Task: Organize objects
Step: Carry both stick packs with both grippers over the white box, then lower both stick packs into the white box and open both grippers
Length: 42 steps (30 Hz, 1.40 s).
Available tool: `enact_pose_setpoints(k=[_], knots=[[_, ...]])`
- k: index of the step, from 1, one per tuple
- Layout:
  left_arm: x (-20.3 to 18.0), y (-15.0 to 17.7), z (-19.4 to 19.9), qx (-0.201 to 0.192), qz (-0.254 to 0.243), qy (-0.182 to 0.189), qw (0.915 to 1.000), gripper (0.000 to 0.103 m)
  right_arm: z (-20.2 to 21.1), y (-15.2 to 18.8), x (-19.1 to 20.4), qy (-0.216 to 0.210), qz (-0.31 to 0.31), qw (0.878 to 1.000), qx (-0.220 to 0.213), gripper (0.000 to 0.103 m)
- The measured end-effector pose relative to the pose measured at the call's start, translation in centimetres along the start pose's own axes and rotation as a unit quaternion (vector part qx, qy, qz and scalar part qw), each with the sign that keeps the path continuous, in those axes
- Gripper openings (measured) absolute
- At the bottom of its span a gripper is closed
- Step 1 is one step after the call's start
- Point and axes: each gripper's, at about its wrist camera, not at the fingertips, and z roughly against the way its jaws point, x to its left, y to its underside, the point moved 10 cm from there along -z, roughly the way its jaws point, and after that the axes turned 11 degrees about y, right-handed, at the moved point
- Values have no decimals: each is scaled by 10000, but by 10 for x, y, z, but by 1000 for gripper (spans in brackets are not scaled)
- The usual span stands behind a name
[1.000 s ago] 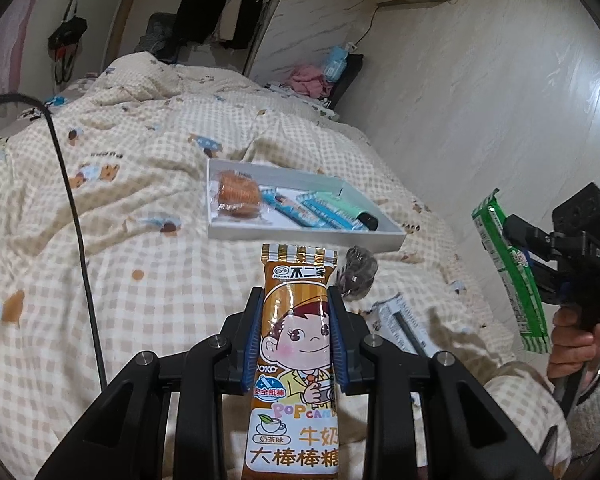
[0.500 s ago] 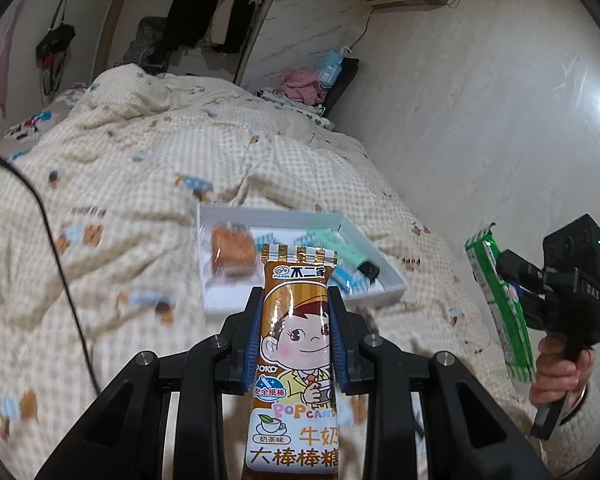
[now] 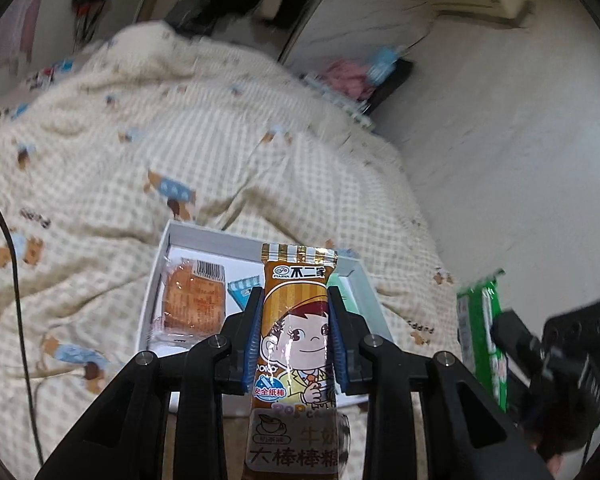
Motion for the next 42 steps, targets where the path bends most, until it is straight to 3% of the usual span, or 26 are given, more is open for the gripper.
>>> enact_pose_setpoints(k=[4, 12, 16, 21, 26, 28, 33, 38, 42], knots=[[16, 1, -18, 162, 234, -250, 9993, 32, -15, -2, -14, 198, 12, 9998, 78, 29], [24, 2, -31, 97, -478, -685, 9965, 32, -39, 2, -27, 545, 268, 9980, 177, 29], [33, -8, -34, 22, -863, -1003, 9912, 32, -60, 2, -32, 961, 624, 9930, 291, 29], [38, -14, -42, 35, -980, -1217, 9877, 32, -77, -2, -40, 1324, 723, 9884, 171, 29], [44, 0, -60, 317, -1057, -1590, 9811, 32, -99, -5, -52, 1953, 1011, 9753, 200, 29], [43, 8, -64, 392, -1140, -1652, 9789, 32, -106, -5, -54, 2115, 1167, 9702, 189, 29], [38, 25, -69, 498, -871, -1483, 9838, 32, -113, -2, -58, 2200, 1077, 9692, 252, 29], [29, 18, -69, 345, -1113, -1613, 9800, 32, -115, 4, -50, 2478, 1606, 9549, 318, 29], [32, 14, -69, 356, -1157, -1712, 9778, 32, -117, 1, -56, 2495, 1465, 9567, 315, 29]])
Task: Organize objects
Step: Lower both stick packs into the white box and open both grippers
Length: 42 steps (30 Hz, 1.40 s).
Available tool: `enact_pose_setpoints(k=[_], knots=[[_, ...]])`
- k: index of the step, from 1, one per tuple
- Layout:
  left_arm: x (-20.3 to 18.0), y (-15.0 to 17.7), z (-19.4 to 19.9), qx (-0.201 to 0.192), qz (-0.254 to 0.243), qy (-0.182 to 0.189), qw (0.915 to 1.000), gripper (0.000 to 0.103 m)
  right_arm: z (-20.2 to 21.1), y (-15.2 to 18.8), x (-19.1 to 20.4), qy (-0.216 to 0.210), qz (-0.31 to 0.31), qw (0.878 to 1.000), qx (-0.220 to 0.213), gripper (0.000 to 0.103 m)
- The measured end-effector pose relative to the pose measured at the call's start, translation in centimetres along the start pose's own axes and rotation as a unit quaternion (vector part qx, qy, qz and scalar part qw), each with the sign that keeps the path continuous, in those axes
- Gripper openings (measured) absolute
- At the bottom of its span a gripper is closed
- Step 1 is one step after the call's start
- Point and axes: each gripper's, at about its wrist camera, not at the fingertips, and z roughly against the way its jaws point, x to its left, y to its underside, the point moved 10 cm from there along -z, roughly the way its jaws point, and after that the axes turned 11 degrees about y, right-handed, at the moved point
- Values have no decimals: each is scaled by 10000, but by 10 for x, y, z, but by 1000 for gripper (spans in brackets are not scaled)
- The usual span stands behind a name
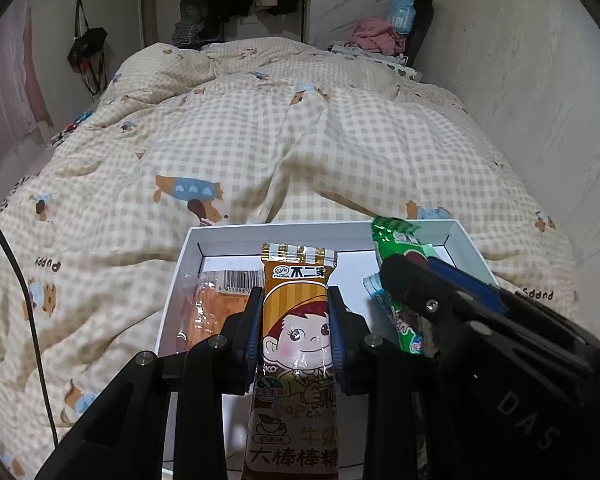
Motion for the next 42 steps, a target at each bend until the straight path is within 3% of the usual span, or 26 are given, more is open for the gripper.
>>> enact_pose_setpoints(k=[3, 7, 9, 17, 22, 32, 37, 42], knots=[[0, 2, -5, 145, 24, 65, 9999, 32, -3, 2, -2, -3, -98, 9999, 45, 29], [12, 9, -15, 519, -54, -394, 9979, 32, -6, 8, -5, 158, 29, 9998, 122, 29], [14, 11, -18, 583, 20, -282, 9979, 32, -4, 9, -8, 141, -33, 9998, 108, 29], [17, 11, -19, 410, 344, -60, 9986, 32, 6, 4, -13, 96, -200, 9997, 33, 29], [15, 8, -14, 340, 274, -41, 9990, 32, 5, 5, -13, 14, -262, 9997, 7, 29], [22, 11, -16, 537, 424, 10, 9977, 33, -1, 7, -9, -136, -316, 9994, 28, 29], [23, 7, -11, 512, 302, 29, 9982, 40, -2, 8, -3, -151, -206, 9997, 17, 31], [24, -3, 4, 240, 262, 187, 9992, 62, 4, 3, -3, -226, -223, 9995, -59, 36]])
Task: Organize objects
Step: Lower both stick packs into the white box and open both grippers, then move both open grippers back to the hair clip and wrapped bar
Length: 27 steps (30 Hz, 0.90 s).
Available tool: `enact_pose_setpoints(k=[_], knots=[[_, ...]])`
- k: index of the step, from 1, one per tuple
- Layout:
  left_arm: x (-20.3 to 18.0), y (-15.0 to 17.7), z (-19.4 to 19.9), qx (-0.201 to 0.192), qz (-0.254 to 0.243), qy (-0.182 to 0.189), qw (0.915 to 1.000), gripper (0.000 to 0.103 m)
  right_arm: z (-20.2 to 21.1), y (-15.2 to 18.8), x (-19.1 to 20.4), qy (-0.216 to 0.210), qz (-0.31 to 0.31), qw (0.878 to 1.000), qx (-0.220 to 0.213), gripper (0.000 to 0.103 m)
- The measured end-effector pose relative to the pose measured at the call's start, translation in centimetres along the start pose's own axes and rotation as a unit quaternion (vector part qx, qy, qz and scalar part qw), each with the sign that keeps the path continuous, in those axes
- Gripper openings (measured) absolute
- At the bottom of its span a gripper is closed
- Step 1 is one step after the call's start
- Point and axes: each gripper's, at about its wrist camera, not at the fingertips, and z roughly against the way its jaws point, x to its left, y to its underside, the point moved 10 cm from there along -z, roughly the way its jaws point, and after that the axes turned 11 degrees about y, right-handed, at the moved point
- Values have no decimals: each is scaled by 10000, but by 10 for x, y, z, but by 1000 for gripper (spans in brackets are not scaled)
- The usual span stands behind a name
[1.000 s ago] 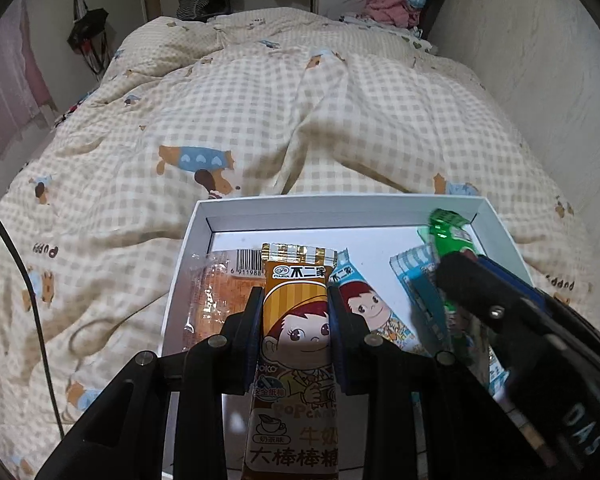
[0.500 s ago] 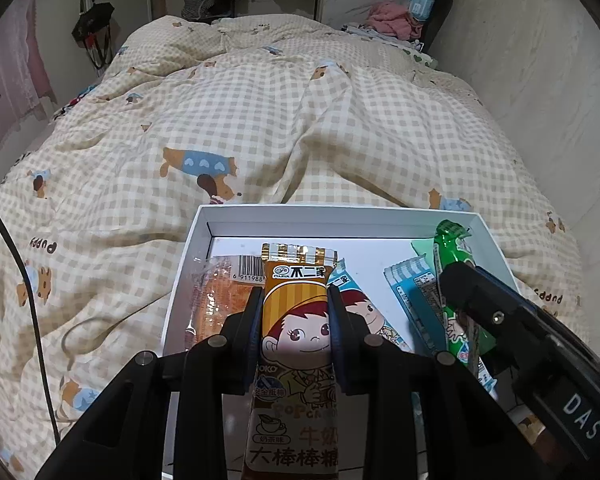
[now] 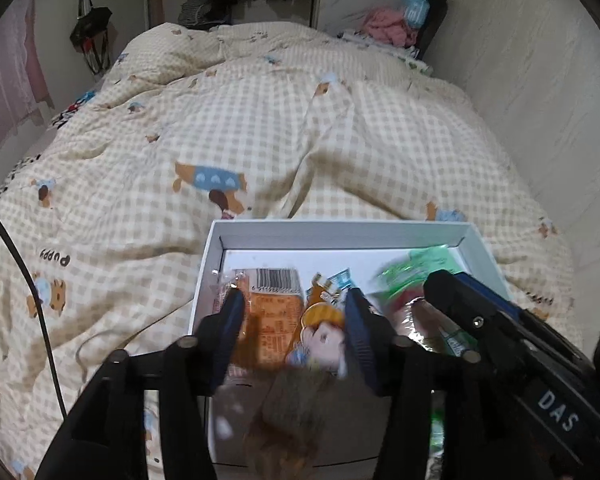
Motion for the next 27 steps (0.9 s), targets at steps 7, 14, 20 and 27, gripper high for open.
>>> enact_pose_setpoints(k=[7, 14, 20, 27], knots=[[-1, -18, 35, -389, -17, 217, 9990, 68, 38, -24, 13, -356, 53, 9987, -371, 52], [-18, -39, 97, -999, -517, 231, 9934, 72, 103, -52, 39, -639, 382, 9940, -798, 56], [-36, -45, 156, -1399, -856, 443, 9855, 76, 163, -52, 63, -782, 863, 9877, -1042, 68], [-45, -32, 211, -1718, -1162, 656, 9761, 78, 224, -28, 74, -986, 1187, 9778, -1418, 75]])
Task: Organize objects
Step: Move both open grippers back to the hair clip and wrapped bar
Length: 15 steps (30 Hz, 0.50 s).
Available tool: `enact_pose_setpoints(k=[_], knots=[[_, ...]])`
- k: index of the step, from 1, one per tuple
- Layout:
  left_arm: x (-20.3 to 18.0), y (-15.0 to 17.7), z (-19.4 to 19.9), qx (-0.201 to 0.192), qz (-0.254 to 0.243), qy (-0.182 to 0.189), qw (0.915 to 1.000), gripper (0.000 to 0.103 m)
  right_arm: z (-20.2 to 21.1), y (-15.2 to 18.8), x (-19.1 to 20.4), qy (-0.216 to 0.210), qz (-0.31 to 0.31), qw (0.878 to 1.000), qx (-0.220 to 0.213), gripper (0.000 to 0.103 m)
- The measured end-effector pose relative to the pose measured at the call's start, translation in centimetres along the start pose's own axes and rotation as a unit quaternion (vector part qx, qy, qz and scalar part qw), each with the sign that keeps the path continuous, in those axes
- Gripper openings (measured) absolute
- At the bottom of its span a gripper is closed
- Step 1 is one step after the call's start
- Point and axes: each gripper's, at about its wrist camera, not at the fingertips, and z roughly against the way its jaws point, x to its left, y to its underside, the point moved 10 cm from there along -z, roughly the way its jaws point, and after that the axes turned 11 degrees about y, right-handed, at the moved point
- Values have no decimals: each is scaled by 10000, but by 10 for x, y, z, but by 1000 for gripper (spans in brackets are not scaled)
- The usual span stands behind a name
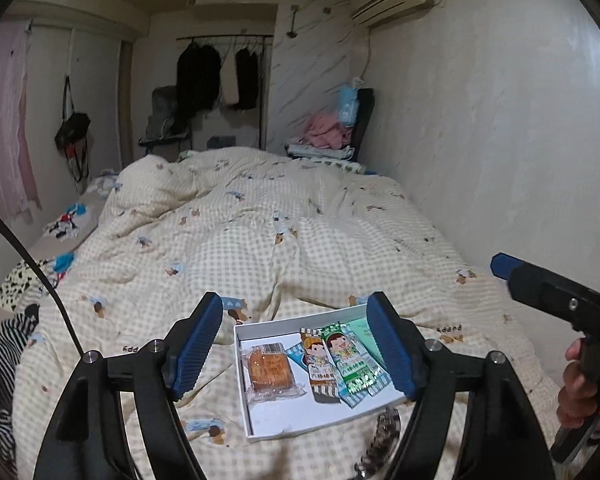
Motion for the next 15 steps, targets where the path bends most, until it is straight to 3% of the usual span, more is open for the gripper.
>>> enact_pose_setpoints(k=[8, 11, 15], knots=[[-16, 26, 37, -18, -471, 113, 9988, 79, 32, 43, 1, 64, 107, 9998, 144, 75], [-23, 50, 39, 180, -590, 278, 9977, 79, 33, 67, -2, 97, 109, 9993, 358, 75], [-28, 90, 28, 540, -393, 543, 9963, 79, 26, 106, -11, 143, -23, 9970, 757, 75]])
